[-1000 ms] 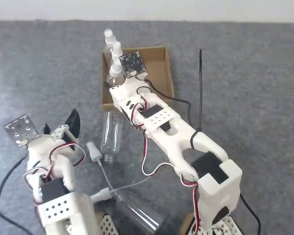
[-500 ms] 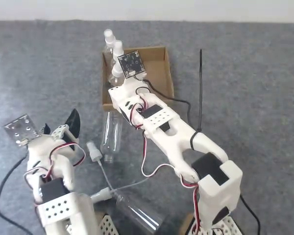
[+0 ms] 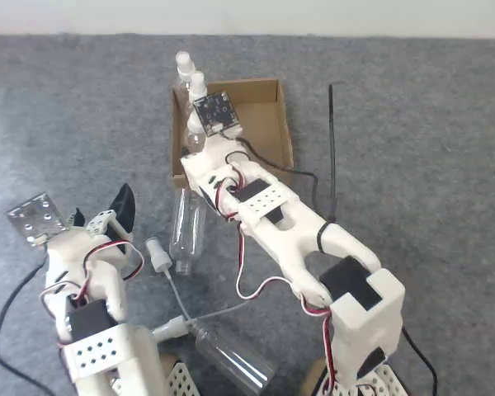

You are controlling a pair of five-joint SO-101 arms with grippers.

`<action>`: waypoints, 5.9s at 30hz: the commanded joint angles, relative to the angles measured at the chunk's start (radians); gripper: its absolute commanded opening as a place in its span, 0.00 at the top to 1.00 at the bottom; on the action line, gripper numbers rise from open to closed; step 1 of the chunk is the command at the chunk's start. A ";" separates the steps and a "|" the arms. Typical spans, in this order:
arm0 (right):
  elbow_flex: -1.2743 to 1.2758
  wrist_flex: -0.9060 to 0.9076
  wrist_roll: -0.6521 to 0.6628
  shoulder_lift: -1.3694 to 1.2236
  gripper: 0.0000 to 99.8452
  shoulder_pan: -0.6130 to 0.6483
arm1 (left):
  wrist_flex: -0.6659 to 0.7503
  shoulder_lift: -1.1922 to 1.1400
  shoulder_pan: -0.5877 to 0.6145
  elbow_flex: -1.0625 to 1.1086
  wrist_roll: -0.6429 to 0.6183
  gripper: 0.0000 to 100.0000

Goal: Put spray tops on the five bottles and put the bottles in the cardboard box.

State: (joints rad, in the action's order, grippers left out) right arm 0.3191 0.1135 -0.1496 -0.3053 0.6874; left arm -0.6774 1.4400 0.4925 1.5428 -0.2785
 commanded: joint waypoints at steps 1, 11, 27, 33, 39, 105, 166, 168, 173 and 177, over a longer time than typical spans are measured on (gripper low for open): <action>-0.049 0.018 -0.006 0.019 0.72 0.007 | 0.026 0.018 -0.002 -0.008 0.006 0.68; 0.023 0.044 -0.006 0.153 0.72 0.007 | 0.026 0.018 -0.002 -0.008 0.006 0.68; 0.196 0.047 -0.006 0.374 0.72 0.007 | 0.028 0.018 -0.002 -0.008 0.006 0.68; 0.264 0.047 -0.006 0.475 0.72 0.007 | 0.029 0.018 -0.002 -0.008 0.006 0.68; 0.316 0.048 -0.006 0.545 0.72 0.007 | 0.029 0.018 -0.002 -0.008 0.006 0.68; 0.325 1.132 0.077 1.300 0.72 0.374 | 0.092 0.018 0.114 0.002 0.003 0.68; 0.902 0.828 -0.172 1.290 0.73 0.760 | 0.095 0.018 0.166 0.001 -0.002 0.68; 0.916 0.822 -0.170 1.290 0.73 0.745 | 0.095 0.018 0.166 0.001 -0.002 0.68; 0.916 0.822 -0.170 1.290 0.73 0.717 | 0.095 0.018 0.164 0.001 0.000 0.68; 0.936 0.746 -0.172 1.280 0.73 0.717 | 0.095 0.018 0.164 0.001 0.000 0.68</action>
State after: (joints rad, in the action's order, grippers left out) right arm 1.2520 0.9160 -0.3414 0.9636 1.4208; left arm -0.6130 1.4400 0.6552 1.5535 -0.2785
